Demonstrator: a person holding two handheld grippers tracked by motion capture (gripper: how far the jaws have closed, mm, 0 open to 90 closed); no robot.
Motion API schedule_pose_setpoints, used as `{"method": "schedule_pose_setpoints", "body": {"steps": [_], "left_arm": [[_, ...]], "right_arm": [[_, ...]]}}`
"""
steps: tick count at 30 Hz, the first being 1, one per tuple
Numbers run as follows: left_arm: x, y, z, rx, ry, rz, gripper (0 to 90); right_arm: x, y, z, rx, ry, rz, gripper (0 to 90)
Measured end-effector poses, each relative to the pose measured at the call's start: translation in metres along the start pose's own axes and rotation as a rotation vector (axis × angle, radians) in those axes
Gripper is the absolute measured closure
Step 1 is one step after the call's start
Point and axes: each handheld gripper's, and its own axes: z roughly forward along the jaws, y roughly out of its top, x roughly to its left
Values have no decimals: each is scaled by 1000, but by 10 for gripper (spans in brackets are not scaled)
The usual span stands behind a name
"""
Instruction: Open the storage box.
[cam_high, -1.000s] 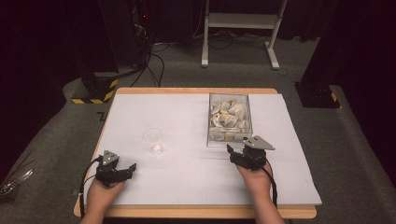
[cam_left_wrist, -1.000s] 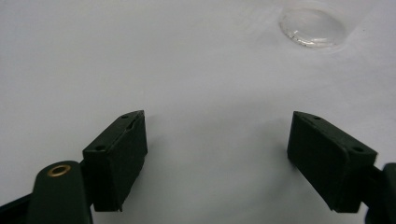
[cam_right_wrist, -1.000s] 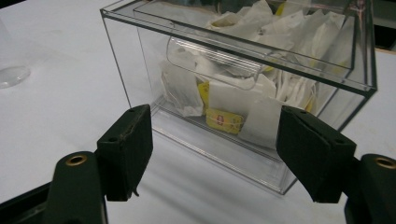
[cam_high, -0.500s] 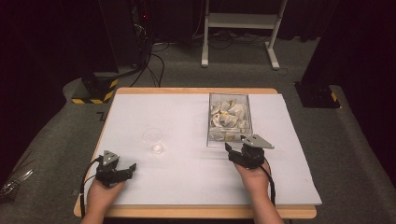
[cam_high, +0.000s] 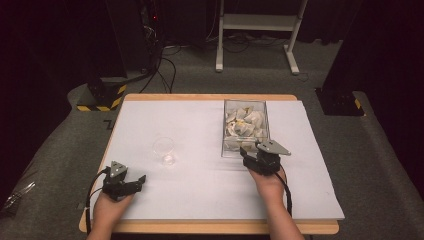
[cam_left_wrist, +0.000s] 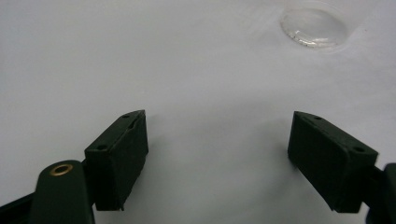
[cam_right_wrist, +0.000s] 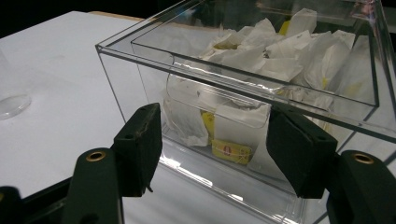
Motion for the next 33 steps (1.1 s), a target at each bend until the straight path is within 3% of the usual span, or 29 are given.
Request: {"method": "schedule_pose_setpoints", "body": {"steps": [15,33], "left_arm": [[0,0,0,1,1,-1,207],[0,0,0,0,2,0,208]], "right_arm": [[-2,-1,10,-6,-14,33,426],[2,-4,10,-13,-11,14,429]]}}
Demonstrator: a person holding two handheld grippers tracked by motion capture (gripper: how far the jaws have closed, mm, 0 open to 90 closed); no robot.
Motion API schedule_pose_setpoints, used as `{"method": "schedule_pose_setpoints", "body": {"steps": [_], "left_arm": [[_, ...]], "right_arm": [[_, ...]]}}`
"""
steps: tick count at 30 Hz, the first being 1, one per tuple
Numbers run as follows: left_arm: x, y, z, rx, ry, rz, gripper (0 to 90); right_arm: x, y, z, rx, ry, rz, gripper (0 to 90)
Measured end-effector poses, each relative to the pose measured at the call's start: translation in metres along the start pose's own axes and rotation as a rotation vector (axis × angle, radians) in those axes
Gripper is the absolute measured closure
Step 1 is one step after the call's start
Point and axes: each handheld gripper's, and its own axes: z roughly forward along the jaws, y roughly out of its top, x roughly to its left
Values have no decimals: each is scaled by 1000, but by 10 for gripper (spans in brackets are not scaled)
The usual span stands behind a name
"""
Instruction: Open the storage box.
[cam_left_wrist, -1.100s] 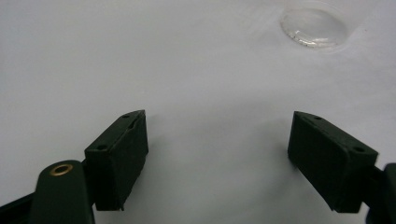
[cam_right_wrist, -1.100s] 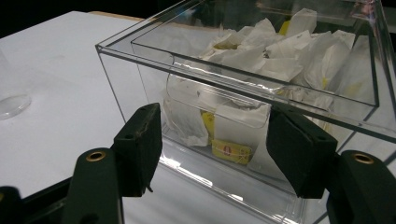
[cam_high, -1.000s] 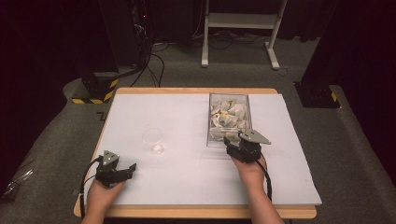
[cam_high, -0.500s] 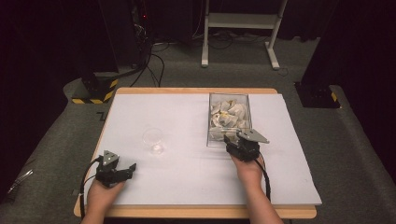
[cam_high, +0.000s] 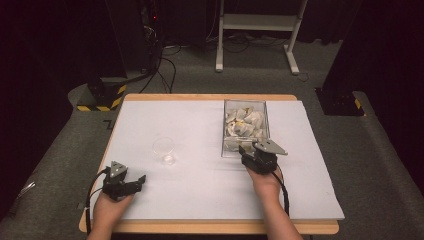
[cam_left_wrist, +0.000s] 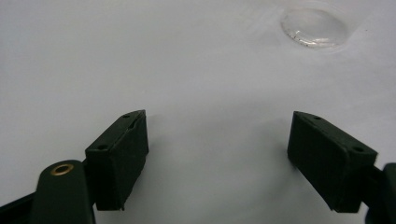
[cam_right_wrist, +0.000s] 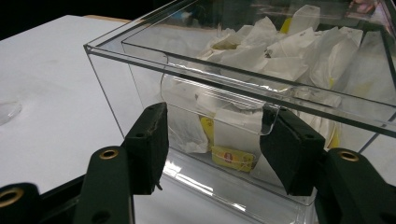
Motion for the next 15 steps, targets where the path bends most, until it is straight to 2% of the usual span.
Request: {"method": "schedule_pose_setpoints", "body": {"steps": [15], "left_arm": [[0,0,0,1,0,0,208]], "right_arm": [[3,-3,-6,-6,-2,-8,425]]}}
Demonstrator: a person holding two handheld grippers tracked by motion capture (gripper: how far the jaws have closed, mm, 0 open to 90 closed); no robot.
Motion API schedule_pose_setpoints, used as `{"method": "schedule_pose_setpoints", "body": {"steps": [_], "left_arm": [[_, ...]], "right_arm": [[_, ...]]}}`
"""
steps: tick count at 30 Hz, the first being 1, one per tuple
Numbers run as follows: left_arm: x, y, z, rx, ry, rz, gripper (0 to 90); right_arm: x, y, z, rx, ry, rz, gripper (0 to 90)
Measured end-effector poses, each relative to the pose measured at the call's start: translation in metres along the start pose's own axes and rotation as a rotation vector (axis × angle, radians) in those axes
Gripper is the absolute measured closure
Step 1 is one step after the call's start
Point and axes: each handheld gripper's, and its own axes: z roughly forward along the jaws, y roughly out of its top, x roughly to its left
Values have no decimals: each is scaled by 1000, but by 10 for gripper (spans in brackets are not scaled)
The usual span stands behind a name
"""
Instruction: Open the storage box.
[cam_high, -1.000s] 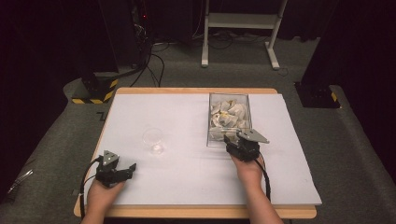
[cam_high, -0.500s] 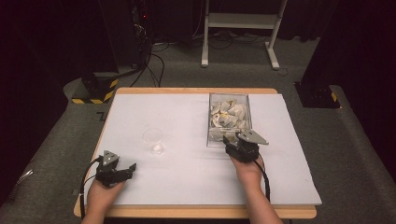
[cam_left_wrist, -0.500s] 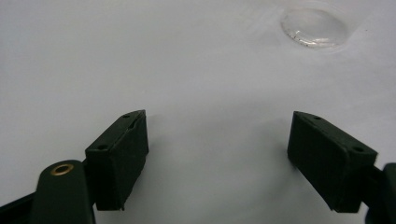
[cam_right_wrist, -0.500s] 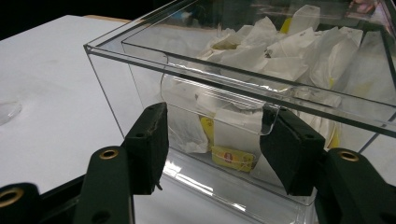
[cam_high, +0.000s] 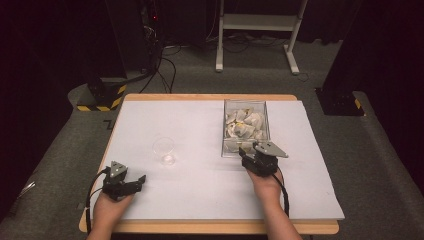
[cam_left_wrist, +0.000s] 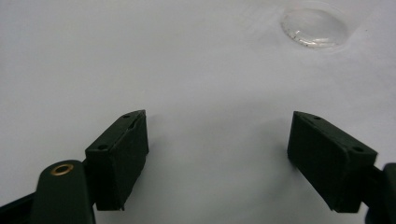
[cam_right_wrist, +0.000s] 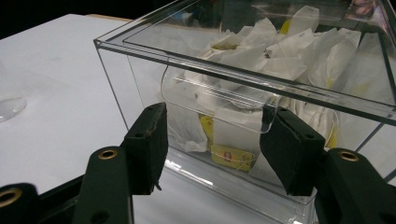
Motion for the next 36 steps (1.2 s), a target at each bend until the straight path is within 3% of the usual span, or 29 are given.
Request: {"method": "schedule_pose_setpoints", "body": {"steps": [36], "left_arm": [[0,0,0,-3,0,3,211]], "right_arm": [[12,-11,-24,-2,4,-17,426]]}}
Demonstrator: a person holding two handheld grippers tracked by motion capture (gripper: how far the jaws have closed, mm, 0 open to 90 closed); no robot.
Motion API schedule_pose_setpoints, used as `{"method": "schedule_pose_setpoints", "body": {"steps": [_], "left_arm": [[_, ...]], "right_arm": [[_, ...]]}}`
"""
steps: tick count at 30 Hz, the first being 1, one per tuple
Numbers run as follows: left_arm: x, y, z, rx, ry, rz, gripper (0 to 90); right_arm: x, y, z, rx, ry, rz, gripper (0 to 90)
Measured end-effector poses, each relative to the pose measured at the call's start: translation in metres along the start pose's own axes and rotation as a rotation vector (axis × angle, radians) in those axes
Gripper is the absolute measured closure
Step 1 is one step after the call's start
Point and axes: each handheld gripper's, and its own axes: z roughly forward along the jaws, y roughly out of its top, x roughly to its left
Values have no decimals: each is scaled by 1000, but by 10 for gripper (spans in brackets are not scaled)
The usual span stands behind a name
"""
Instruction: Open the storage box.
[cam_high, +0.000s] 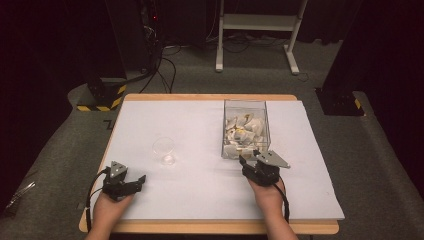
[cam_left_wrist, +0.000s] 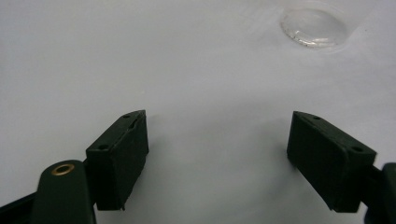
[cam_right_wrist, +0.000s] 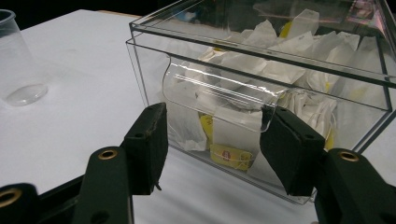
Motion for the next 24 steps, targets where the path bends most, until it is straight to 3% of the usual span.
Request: {"method": "schedule_pose_setpoints", "body": {"steps": [5,8,14,24], "left_arm": [[-1,0,-1,-1,3,8,216],[1,0,0,0,-11,-9,218],[-1,0,-1,-5,6,19,228],[1,1,0,6,-16,3,228]], "right_arm": [[3,-3,-5,0,4,0,428],[6,-5,-9,-4,-1,3,427],[11,-9,-17,-4,-1,8,429],[18,-16,-29,-3,0,-14,433]]}}
